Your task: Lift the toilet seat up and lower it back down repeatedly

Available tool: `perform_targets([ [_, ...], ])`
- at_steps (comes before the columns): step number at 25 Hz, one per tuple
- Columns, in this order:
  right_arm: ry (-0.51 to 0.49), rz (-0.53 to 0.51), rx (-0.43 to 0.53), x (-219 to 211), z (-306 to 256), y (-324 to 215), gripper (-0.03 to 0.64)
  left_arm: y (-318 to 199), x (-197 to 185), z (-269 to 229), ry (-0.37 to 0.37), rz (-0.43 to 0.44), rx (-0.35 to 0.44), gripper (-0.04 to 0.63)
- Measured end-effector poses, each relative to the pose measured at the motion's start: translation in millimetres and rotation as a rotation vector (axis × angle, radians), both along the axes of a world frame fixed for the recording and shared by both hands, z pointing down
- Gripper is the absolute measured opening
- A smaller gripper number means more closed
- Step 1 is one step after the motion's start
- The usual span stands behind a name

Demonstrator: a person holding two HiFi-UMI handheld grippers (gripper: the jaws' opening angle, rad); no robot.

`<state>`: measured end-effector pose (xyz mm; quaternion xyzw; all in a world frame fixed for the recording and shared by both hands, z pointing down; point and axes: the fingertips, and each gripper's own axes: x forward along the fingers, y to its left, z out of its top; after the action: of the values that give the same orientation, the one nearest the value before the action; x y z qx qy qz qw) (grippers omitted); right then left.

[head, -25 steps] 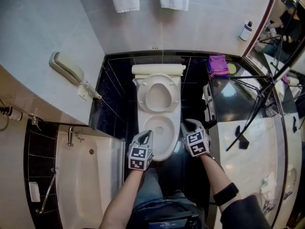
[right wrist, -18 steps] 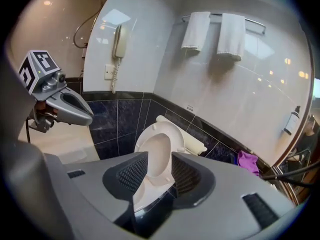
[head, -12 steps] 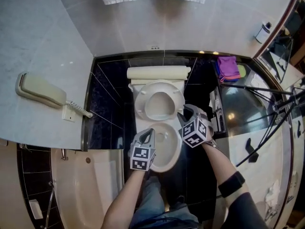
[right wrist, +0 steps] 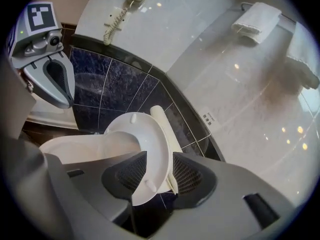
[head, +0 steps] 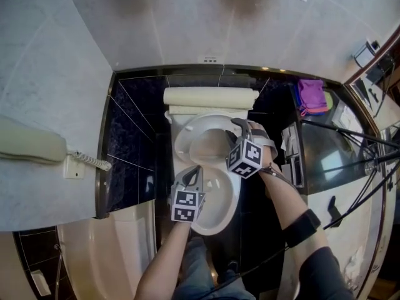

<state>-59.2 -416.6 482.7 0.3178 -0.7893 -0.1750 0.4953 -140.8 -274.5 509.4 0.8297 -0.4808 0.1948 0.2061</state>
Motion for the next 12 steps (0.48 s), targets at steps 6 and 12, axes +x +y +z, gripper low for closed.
perform_targets([
  [6, 0.080, -0.057, 0.032, -21, 15, -33, 0.171, -8, -12, 19, 0.019, -0.013, -0.017, -0.009],
  [12, 0.200, -0.135, 0.034, -31, 31, -49, 0.104, -7, -28, 31, 0.027, -0.035, -0.032, -0.009],
])
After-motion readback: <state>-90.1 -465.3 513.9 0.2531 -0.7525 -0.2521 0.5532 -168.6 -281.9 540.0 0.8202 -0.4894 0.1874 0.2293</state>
